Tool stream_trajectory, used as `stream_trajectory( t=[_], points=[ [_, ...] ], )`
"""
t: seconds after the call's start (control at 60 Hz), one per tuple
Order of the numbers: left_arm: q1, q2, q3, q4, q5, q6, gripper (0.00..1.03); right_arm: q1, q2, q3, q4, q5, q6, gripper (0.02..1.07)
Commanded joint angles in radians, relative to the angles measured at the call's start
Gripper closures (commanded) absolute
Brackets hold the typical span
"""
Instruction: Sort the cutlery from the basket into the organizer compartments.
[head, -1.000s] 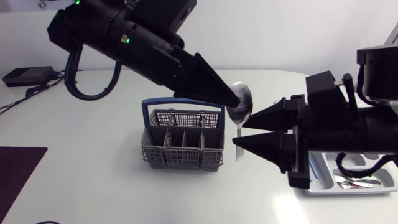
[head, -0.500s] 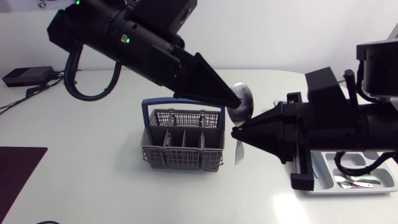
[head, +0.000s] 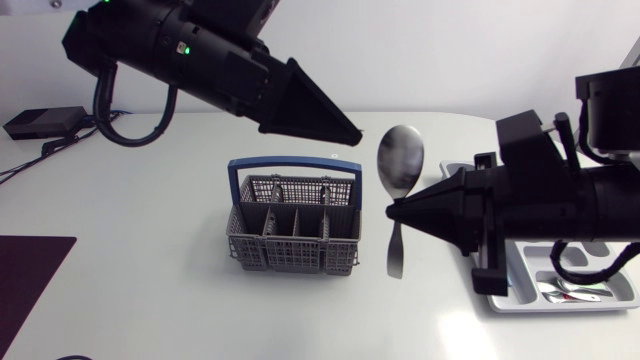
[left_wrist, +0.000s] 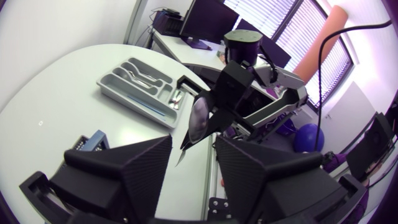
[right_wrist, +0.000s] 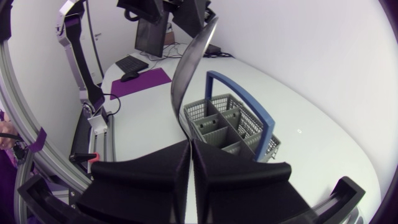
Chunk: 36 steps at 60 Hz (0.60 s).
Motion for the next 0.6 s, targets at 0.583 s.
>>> stream_trajectory(
  t=[0.583],
  points=[
    [0.080,-0.162,-0.208,0.129,-0.456,0.056,0.22,-0.598,0.353,0.188,0.080,0.345,-0.123,1.01]
  ],
)
